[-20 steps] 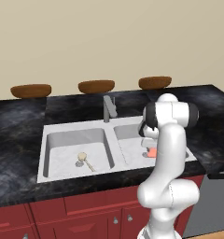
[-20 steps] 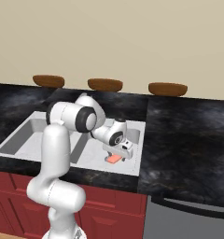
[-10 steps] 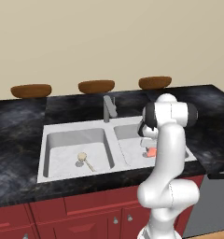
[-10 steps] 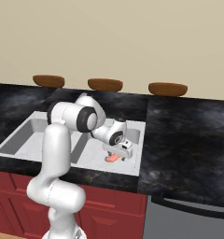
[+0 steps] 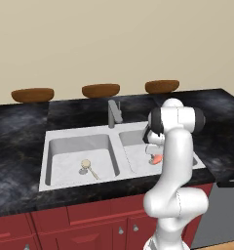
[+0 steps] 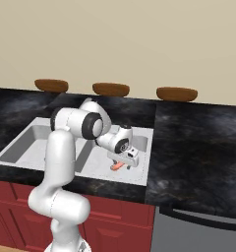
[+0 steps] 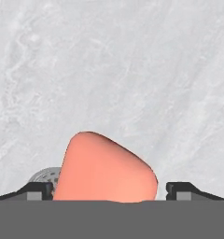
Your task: Pick up the bar soap and dish brush from the sink, and place them back in the cabinet, and close the cabinet door.
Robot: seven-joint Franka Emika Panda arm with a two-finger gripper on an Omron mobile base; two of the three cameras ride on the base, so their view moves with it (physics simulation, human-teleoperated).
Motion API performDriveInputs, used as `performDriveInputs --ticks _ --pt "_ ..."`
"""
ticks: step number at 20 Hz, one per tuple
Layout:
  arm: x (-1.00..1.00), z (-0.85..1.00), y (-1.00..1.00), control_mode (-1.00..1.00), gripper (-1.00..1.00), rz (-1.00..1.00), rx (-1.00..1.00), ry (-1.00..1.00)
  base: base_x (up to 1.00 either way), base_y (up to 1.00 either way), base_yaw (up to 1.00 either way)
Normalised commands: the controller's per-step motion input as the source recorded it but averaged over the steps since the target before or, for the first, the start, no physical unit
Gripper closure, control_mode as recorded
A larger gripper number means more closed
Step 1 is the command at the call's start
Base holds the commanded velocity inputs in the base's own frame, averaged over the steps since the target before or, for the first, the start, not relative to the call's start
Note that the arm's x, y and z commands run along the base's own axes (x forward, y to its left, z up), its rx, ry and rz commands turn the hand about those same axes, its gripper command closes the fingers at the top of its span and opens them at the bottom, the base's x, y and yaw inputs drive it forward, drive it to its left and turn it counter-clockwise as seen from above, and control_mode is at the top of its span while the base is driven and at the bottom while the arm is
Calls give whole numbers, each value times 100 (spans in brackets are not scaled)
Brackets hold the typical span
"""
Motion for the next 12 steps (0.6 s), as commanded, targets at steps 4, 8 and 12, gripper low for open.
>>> performDriveInputs --ticks 4,8,12 --pt "0 -4 0 -100 100 0 0 0 0 0 0" --pt "0 0 0 -100 100 0 0 0 0 0 0" --pt "0 2 0 -100 100 0 0 0 0 0 0"
